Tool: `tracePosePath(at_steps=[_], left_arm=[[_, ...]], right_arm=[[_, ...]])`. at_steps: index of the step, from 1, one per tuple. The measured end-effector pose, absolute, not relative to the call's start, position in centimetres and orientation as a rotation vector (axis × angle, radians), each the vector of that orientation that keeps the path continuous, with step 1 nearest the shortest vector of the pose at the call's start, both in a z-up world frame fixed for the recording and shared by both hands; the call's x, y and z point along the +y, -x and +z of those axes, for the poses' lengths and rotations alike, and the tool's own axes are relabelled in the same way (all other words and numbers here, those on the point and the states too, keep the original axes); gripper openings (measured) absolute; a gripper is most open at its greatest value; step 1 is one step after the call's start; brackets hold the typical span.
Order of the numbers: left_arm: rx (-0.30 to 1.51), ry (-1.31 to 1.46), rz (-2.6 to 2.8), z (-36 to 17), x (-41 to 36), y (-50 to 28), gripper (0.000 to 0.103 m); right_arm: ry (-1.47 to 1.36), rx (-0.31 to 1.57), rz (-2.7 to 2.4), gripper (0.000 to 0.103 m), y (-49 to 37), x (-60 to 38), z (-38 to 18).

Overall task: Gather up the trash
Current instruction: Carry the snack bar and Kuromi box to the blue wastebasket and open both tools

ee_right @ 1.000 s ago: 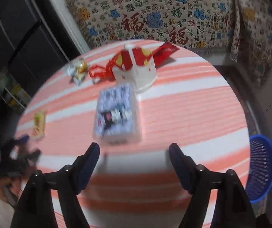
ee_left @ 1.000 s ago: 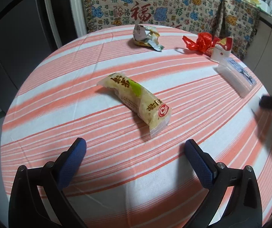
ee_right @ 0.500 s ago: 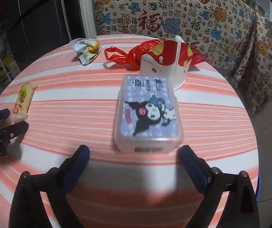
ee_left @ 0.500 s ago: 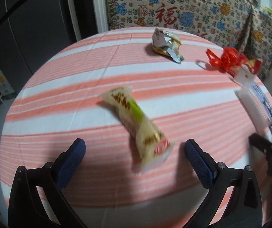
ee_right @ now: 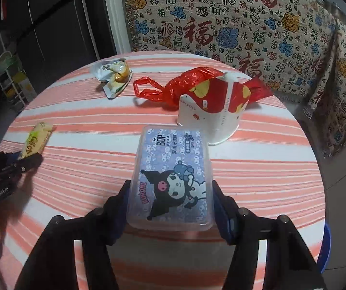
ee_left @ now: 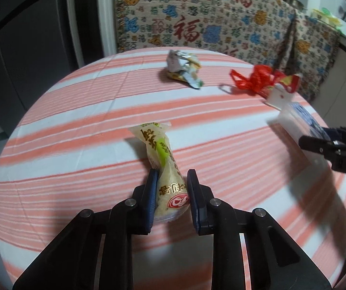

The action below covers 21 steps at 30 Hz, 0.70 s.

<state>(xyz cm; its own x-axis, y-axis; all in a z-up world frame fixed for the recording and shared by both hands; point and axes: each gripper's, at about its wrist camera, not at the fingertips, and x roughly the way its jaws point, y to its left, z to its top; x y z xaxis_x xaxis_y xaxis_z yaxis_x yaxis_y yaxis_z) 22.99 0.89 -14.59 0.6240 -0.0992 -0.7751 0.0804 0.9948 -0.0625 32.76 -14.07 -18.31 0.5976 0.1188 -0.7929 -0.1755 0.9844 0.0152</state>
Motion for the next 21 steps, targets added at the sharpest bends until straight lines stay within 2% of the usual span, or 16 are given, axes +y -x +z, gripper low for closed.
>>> tracePosePath(at_steps=[21], left_arm=[[0.863,0.002,-0.333,-11.5,-9.4,-19.2,0.023]], right_arm=[[0.005,0.877,0.174,0.062,-23.3,-21.3,-16.3]])
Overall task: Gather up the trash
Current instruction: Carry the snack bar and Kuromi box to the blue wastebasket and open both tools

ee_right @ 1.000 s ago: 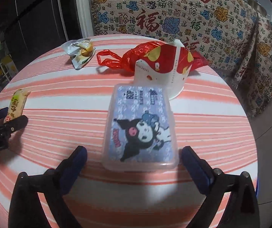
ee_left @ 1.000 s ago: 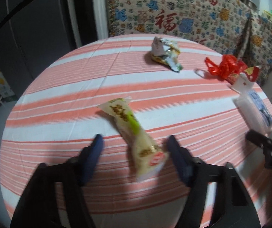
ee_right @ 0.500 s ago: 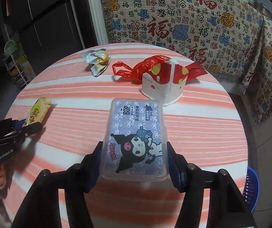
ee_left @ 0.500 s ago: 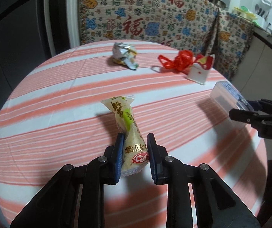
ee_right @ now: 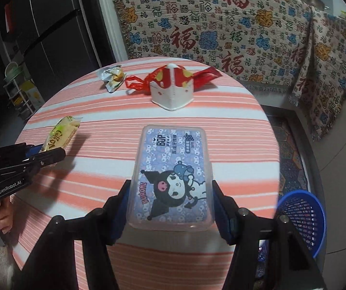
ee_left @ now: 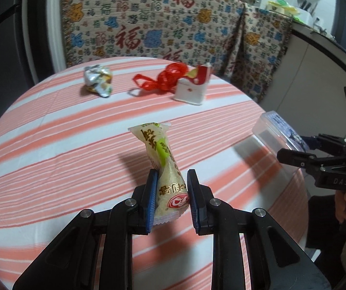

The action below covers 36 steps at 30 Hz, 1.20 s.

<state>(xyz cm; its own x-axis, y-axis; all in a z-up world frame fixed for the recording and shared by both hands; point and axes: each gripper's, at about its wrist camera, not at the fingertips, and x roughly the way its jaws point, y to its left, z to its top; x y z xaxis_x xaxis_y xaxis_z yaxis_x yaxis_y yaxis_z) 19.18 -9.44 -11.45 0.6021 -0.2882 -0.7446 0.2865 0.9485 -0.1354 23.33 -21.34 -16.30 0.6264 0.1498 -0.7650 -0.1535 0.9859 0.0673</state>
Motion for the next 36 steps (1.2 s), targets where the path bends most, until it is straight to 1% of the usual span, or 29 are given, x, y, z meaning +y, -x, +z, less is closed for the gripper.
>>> tracePosePath(at_steps=[4,13,22,26,36], left_arm=[[0.865,-0.003,-0.371,-11.1,-11.8,-19.0,0.023],[0.86,-0.062,-0.508,-9.6,-19.8,-19.1,0.023],[0.847,-0.092,-0.684,-7.8,-30.5,-20.7,0.023],[0.865,-0.08,-0.761,-8.2,-35.6,-22.3,0.023],[0.899,-0.111,-0.831,-10.9,-44.0,-24.8,0.023]], right_arm=[[-0.029,0.873,0.147,0.062,-22.4,-23.8,-16.4],[-0.1,0.836,0.063,0.062,-20.2,-30.5,-15.2],[-0.156,0.795,-0.119,0.062,-18.1,-40.9,-13.6],[-0.17,0.804,-0.193,0.062,-17.5,-45.8,-13.7],[-0.208,0.842,-0.27,0.062,-17.5,-53.7,-16.1]])
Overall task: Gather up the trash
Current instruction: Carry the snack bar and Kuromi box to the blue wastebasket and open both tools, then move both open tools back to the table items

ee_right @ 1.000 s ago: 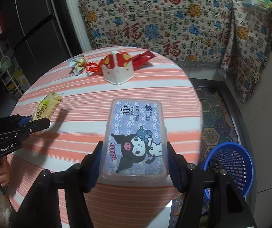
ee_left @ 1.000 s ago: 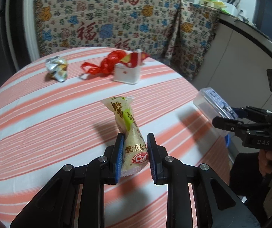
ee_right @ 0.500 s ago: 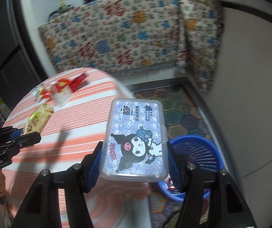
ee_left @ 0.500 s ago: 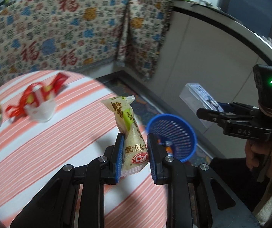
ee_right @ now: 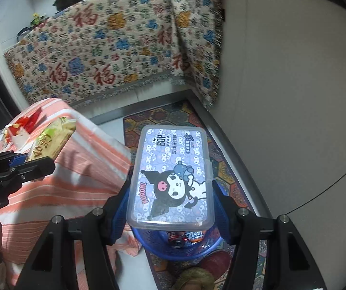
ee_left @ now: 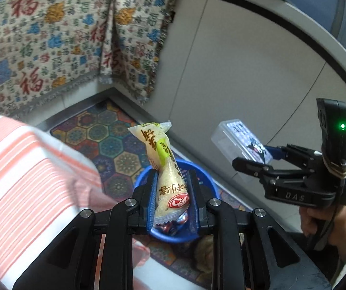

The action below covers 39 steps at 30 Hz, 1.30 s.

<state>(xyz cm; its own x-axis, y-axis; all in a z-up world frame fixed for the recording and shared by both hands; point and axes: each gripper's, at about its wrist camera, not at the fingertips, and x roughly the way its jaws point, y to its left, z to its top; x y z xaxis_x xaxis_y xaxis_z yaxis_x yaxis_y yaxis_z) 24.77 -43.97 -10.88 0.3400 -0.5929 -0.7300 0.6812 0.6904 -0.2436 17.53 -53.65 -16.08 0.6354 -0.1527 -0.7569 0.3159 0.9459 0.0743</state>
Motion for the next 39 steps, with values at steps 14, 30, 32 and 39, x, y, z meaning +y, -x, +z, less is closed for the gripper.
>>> tracePosePath(at_steps=[14,30,32,39], left_arm=[[0.952,-0.143,-0.888,-14.3,-49.3,-26.3,0.023],[0.919,-0.028,-0.86,-13.3,-47.2,-28.1,0.083],[0.901,-0.02,-0.848,-11.9,-45.2,-27.7,0.083],[0.877,-0.083,-0.688,-10.5,-34.4,-24.4,0.095]], right_arm=[[-0.246,0.898,-0.276,0.062,-18.2,-57.9,-18.7],[-0.259,0.785,-0.329,0.082,-18.3,-59.9,-17.7],[-0.254,0.749,-0.333,0.082,-18.0,-59.6,-16.9],[-0.136,0.651,-0.323,0.082,-17.7,-55.6,-13.5]])
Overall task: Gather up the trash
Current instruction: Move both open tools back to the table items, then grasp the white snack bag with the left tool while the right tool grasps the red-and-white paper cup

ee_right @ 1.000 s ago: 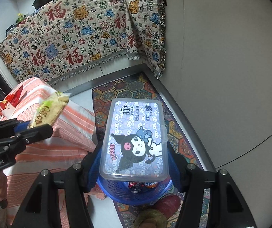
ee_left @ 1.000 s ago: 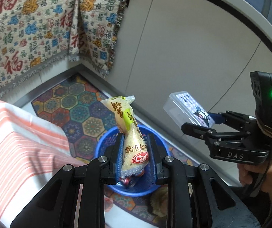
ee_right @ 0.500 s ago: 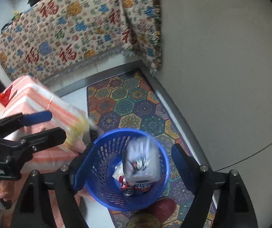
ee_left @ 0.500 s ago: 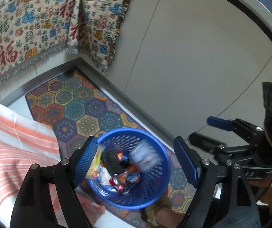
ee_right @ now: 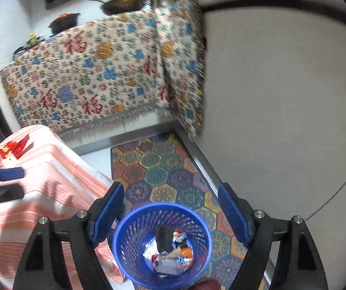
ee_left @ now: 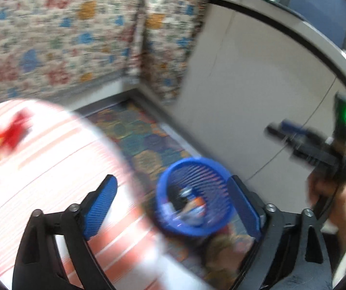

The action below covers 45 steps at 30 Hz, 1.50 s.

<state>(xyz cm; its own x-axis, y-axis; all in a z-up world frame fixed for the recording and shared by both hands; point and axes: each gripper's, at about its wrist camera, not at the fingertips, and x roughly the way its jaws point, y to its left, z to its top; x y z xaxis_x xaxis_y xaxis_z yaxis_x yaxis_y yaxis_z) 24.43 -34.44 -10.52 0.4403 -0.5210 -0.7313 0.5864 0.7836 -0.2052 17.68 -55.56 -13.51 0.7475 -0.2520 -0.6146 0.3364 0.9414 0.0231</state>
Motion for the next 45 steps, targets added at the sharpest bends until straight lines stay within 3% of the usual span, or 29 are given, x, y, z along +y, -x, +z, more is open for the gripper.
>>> tracePosePath(at_steps=[5,11,18,28,43,45], left_arm=[[0.95,-0.135,-0.459,-13.6,-22.6,-22.7,0.095],[0.996,-0.133,-0.212,-15.6,-10.8,-23.3,0.095],[0.987,-0.08,-0.116,-16.5,-3.4,-25.4,0.103],[0.971,-0.103,-0.179,-16.8,-2.2,-29.7,0.103],[0.942,0.022,0.047,-17.2,-3.4,-46.8,0.103],[0.937,0.021,0.044,-17.1,-3.5,-46.8,0.096]], right_arm=[[-0.095,0.619,-0.233,0.082,-18.3,-48.6,-12.0],[0.012,0.713,0.038,0.082,-21.3,-34.1,-13.7],[0.082,0.86,0.191,0.082,-26.3,-21.0,-18.3],[0.11,0.893,0.125,0.086,-29.6,-16.8,-20.9],[0.106,0.895,0.127,0.088,-29.8,-16.9,-21.1],[0.104,0.895,0.126,0.088,-29.8,-16.9,-21.1]])
